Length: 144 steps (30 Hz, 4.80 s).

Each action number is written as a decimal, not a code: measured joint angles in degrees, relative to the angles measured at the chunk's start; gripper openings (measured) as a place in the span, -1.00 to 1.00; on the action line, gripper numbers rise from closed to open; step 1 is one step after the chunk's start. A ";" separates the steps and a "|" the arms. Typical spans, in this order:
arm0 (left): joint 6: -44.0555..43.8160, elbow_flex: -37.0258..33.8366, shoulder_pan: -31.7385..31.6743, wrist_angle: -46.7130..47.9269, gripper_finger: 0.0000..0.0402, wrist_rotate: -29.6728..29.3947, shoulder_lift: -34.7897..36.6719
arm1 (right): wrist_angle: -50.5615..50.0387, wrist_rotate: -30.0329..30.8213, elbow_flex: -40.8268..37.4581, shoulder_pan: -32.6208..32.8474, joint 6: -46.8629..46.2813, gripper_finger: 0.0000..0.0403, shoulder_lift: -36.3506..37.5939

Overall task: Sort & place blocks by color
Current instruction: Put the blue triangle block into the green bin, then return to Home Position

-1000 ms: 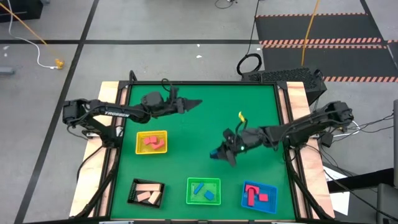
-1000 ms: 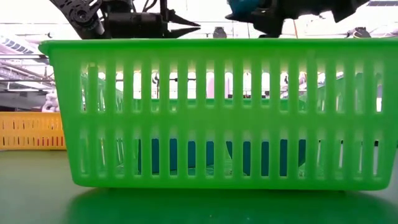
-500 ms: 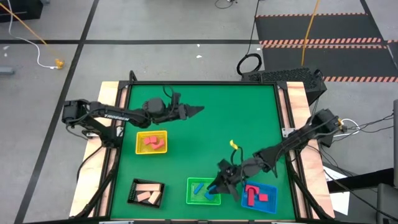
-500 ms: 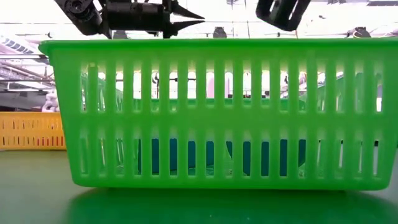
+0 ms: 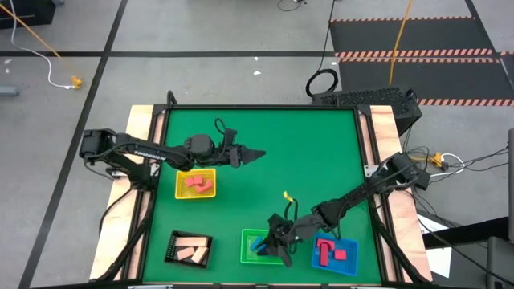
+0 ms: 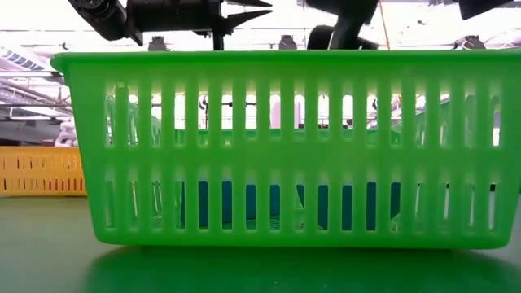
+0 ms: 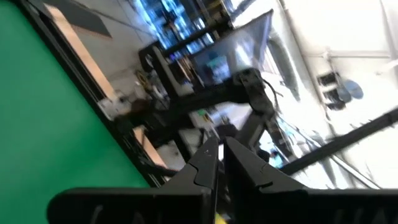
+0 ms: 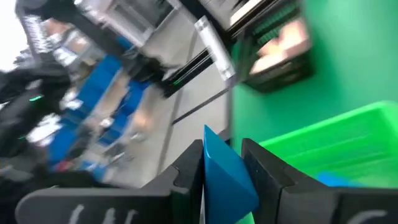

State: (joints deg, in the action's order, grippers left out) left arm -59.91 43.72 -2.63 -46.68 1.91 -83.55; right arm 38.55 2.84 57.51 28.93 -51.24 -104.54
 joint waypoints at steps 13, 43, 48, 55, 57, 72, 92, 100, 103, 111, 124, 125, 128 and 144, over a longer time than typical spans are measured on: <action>1.61 0.00 2.77 0.14 -0.98 3.85 0.00 | -16.02 9.14 0.17 -0.18 11.47 -0.61 0.25; 8.09 -0.13 -1.98 5.02 -0.91 8.36 7.70 | -44.18 6.09 0.04 -5.50 24.94 0.05 21.82; 17.61 0.01 -5.45 19.27 -0.90 11.55 19.44 | -46.75 6.11 -3.32 -7.13 31.20 0.05 30.90; 25.58 -0.02 -8.02 47.60 -0.90 3.72 39.38 | -46.50 6.47 -11.39 -8.71 30.10 0.05 42.53; 26.24 0.00 -7.82 53.41 -0.90 -0.54 43.99 | -46.11 6.62 -14.09 -9.15 27.09 0.05 45.49; 30.64 -0.04 -7.37 73.31 -0.89 -10.22 53.24 | -5.61 7.61 -41.96 -10.51 17.91 0.05 56.93; 25.28 -23.44 -7.35 41.95 -0.89 -9.22 52.77 | 9.60 7.82 -52.68 -10.50 20.25 0.05 57.65; 22.80 -37.24 -7.35 16.72 -0.89 -9.15 52.81 | 10.99 9.41 -53.30 -10.50 19.84 0.05 57.65; 21.86 -39.08 -7.35 15.57 -0.89 -9.15 52.81 | 10.99 9.37 -53.29 -10.50 19.58 0.05 57.65; 24.46 -40.91 -7.35 15.44 -0.90 -9.13 52.81 | 10.94 9.39 -53.28 -10.50 19.38 0.05 57.63; 25.33 -43.17 -7.35 15.29 -0.89 -9.00 52.82 | 10.85 9.39 -53.28 -10.50 19.58 0.05 57.63; 25.34 -43.17 -7.35 15.29 -0.89 -9.00 52.81 | 10.85 9.39 -53.28 -10.50 19.78 0.05 57.63; 24.31 -43.17 -7.35 15.31 -0.89 -8.98 52.81 | 10.88 9.39 -53.36 -10.50 20.33 0.05 57.63; 23.83 -43.17 -7.35 15.42 -0.89 -8.96 52.81 | 10.38 12.41 -54.79 -10.47 20.54 0.05 57.61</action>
State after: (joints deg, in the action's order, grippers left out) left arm -36.08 0.56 -9.98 -31.27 -7.05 -30.74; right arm 48.94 15.25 2.72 18.47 -30.70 -46.94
